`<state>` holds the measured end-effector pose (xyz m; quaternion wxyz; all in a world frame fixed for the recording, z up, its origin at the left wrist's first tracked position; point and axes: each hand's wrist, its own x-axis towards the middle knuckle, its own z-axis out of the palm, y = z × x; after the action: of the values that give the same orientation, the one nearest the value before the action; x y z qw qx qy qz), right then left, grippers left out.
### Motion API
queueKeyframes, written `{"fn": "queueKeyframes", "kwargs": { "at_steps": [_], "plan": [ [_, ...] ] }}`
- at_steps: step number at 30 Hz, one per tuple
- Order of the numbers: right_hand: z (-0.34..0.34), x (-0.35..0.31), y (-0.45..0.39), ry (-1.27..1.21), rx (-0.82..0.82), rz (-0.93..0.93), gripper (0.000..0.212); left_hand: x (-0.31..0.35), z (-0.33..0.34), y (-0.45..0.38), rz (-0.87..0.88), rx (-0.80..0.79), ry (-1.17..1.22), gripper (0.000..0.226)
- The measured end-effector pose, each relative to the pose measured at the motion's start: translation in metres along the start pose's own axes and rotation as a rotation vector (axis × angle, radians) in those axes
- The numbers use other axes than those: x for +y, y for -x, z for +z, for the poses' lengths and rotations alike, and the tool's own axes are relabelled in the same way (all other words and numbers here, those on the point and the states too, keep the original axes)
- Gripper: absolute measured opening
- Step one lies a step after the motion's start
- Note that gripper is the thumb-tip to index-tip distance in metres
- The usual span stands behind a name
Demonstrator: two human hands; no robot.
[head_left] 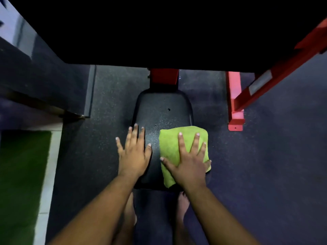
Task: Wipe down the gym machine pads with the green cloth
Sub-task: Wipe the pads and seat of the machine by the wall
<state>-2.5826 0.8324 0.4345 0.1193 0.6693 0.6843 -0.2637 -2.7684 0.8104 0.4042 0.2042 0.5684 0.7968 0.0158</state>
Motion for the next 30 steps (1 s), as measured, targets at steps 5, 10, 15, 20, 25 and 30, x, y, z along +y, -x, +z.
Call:
{"fn": "queueKeyframes", "kwargs": {
  "at_steps": [5,10,15,20,25,30],
  "plan": [
    [0.001,-0.014,-0.035,0.015,0.124,-0.004,0.082,-0.004,0.010,-0.006,0.055,0.030,-0.036,0.074],
    [-0.021,-0.047,-0.108,0.044,0.178,-0.025,0.074,-0.009,0.015,-0.007,0.085,0.055,-0.050,0.075],
    [-0.019,-0.029,-0.076,0.043,0.066,-0.111,0.103,-0.010,0.015,-0.007,0.088,0.033,-0.044,0.076],
    [-0.005,-0.009,-0.027,0.082,0.089,-0.076,0.085,-0.009,0.014,-0.008,0.087,0.016,-0.039,0.077],
    [-0.020,-0.030,-0.093,0.099,0.156,-0.089,0.077,-0.008,0.015,-0.009,0.081,0.017,-0.040,0.078],
    [-0.050,-0.074,-0.166,0.135,0.129,-0.151,0.071,-0.009,0.013,-0.009,0.088,0.022,-0.043,0.078]
  ]
}}
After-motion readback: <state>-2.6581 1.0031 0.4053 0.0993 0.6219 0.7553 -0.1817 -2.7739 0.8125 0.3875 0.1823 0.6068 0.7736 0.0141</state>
